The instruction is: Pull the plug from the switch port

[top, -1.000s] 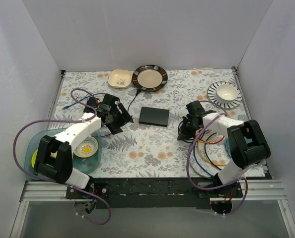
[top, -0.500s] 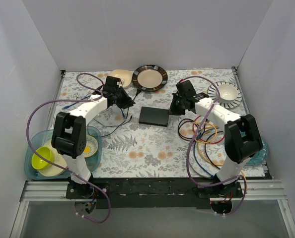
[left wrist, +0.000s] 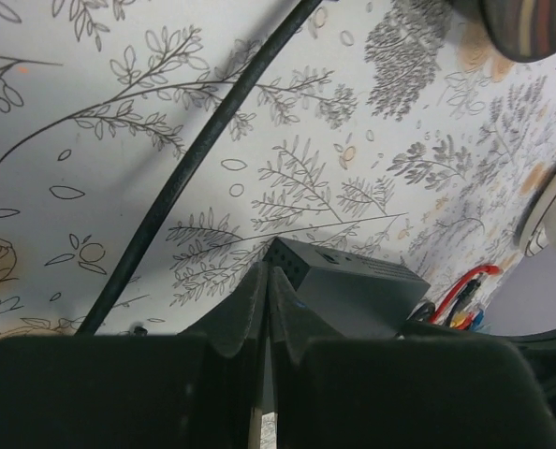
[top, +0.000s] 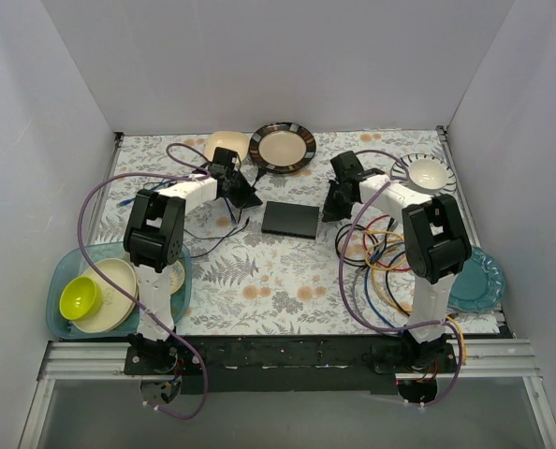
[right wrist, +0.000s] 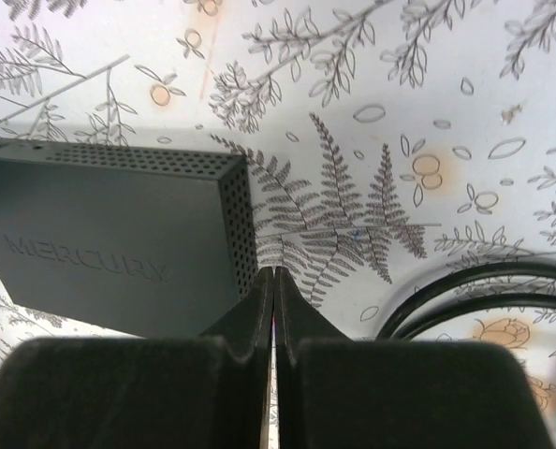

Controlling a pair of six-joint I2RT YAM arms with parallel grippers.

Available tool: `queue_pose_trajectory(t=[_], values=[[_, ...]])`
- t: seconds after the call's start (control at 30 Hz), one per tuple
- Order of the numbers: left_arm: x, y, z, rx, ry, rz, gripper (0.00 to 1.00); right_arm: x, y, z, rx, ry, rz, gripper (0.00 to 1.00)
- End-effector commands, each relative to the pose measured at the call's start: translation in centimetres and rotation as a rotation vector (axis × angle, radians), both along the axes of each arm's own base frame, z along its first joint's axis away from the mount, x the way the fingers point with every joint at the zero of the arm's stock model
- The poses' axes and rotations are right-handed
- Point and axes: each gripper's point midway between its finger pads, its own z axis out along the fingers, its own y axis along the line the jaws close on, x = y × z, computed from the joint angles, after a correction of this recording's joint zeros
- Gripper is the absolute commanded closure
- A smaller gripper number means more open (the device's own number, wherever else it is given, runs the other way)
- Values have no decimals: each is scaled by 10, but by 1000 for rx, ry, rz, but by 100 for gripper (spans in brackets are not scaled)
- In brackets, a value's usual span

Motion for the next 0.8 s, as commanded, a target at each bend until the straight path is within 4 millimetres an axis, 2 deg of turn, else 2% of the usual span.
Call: queue_pose_trajectory(t=[0.0, 0.07, 0.1, 0.23, 0.3, 0.37, 0.4, 0.43, 0.5, 0.53, 0.57, 0.63, 0.67, 0.7, 0.73, 0.77], values=[[-3, -6, 8, -34, -4, -40, 100, 13, -2, 0, -15, -13, 11, 99], [-14, -8, 2, -40, 17, -56, 100, 11, 2, -5, -2, -4, 23, 99], [-24, -8, -7, -39, 36, -62, 100, 13, 7, -5, 22, -13, 36, 99], [-58, -18, -17, -48, 72, -96, 100, -3, 11, -19, 35, 24, 62, 99], [-70, -26, -9, -61, 57, -122, 100, -9, 13, -22, 41, 30, 75, 99], [-89, -25, -13, -59, 80, -141, 100, -19, 17, -25, 47, 30, 96, 99], [-91, -25, -6, -67, 60, -150, 100, -23, 19, -25, 46, 30, 104, 99], [-100, -21, -9, -58, 71, -151, 100, -27, 23, -23, 46, 19, 126, 99], [-106, -18, 3, -59, 45, -163, 100, -39, 23, -25, 37, 24, 148, 99], [-114, -15, 0, -55, 58, -164, 100, -44, 27, -19, 39, 8, 170, 99], [-117, -13, 3, -55, 51, -165, 100, -56, 23, -26, 24, 22, 177, 99], [-124, -10, 16, -65, 28, -163, 100, -68, 26, -19, 30, 4, 198, 99], [-132, -7, 13, -61, 39, -161, 100, -73, 26, -19, 39, 2, 199, 99], [-137, -6, 15, -65, 40, -164, 100, -88, 21, -28, 33, 30, 202, 99], [-139, -4, 23, -69, 20, -163, 100, -94, 24, -22, 47, 20, 212, 99], [-146, -1, 20, -61, 30, -167, 100, -102, 26, -23, 56, 28, 220, 99]])
